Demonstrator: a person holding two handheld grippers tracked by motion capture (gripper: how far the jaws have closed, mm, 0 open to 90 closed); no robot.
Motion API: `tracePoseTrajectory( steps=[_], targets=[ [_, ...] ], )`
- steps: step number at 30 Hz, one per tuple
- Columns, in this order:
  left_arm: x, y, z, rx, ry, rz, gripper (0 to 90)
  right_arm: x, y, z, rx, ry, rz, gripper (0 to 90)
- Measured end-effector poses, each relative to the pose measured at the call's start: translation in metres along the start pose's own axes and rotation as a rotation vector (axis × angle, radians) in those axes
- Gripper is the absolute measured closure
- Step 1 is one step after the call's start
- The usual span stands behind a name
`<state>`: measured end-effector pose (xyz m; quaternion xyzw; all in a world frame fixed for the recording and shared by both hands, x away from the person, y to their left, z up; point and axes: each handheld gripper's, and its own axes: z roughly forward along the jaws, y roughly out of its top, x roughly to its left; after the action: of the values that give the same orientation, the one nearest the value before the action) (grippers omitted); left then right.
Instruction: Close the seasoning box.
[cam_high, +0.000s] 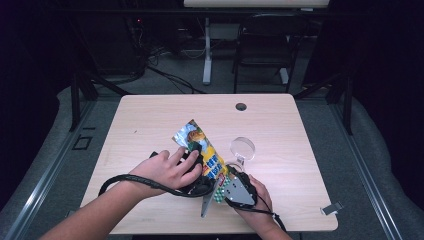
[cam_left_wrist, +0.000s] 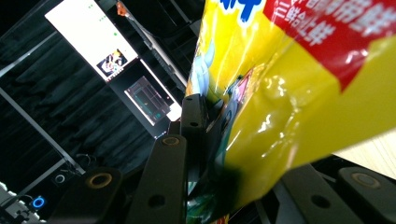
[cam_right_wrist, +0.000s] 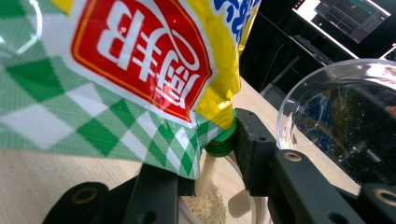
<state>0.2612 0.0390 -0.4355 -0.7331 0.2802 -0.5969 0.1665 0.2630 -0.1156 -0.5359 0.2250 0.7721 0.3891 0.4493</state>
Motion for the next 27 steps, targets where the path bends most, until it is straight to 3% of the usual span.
tracePoseTrajectory(
  steps=[27],
  targets=[
    [0.0008, 0.0003, 0.0001, -0.010, -0.002, -0.005, 79.0, -0.0001, 0.0001, -0.0003, 0.001, 0.003, 0.004, 70.6]
  ],
)
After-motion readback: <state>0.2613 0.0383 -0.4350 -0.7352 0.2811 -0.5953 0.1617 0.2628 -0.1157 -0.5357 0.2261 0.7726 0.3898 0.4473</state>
